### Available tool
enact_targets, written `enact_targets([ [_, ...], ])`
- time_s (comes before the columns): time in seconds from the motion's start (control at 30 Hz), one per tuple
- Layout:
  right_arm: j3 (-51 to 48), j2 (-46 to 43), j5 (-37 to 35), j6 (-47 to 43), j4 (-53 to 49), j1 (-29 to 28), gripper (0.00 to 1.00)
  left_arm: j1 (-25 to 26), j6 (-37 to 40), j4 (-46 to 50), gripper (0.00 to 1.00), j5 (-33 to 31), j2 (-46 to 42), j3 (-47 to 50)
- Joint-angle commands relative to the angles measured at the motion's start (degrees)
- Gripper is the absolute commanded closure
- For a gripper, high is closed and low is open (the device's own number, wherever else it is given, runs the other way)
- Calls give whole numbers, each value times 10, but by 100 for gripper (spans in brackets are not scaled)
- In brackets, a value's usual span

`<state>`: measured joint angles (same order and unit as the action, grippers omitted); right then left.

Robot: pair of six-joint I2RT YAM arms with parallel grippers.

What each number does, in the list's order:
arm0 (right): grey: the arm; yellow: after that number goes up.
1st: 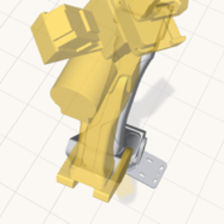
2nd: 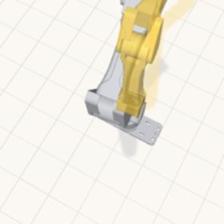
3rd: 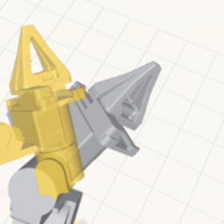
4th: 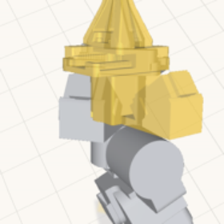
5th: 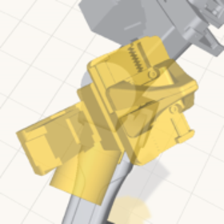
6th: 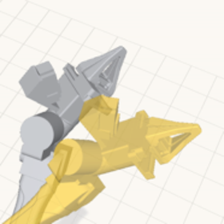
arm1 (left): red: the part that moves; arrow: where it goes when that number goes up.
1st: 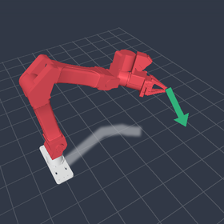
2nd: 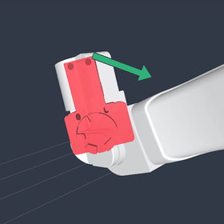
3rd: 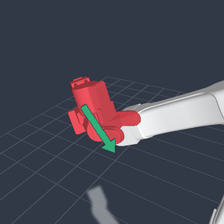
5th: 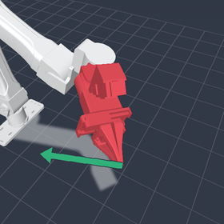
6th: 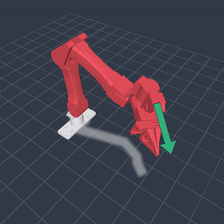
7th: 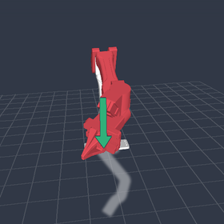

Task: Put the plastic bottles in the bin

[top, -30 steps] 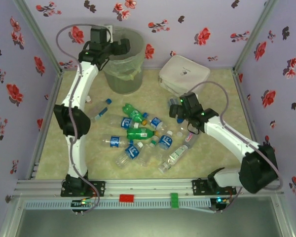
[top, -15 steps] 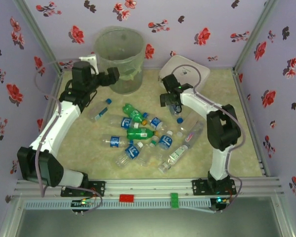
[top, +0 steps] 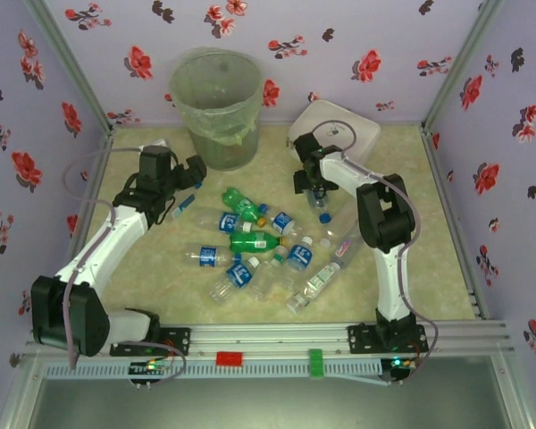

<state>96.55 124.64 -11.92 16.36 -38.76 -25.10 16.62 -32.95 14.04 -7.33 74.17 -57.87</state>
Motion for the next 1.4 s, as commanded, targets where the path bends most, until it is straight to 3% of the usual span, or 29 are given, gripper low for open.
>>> enact_targets([
  [0.0,19,23,18,12,-4,0,22,1,-24,48,0,-27,11,21],
  [0.13,27,28,19,17,-3,3,33,1,-28,65,0,-14,16,26],
  [0.27,27,8,31,17,-1,4,44,-4,-19,22,0,37,6,48],
  [0.57,-52,-130,76,59,44,4,47,18,1,36,0,65,-4,60],
  [0.77,-178,-253,152,141,151,-2,48,102,-33,-27,0,70,-27,103],
  [0.9,-250,-313,194,199,217,-11,49,169,-49,-128,0,81,-19,136],
  [1.17,-393,-407,186,311,325,-35,50,278,-36,-246,0,141,18,148],
  [1.37,-471,-430,175,403,432,-61,53,326,-24,-255,0,163,48,137],
])
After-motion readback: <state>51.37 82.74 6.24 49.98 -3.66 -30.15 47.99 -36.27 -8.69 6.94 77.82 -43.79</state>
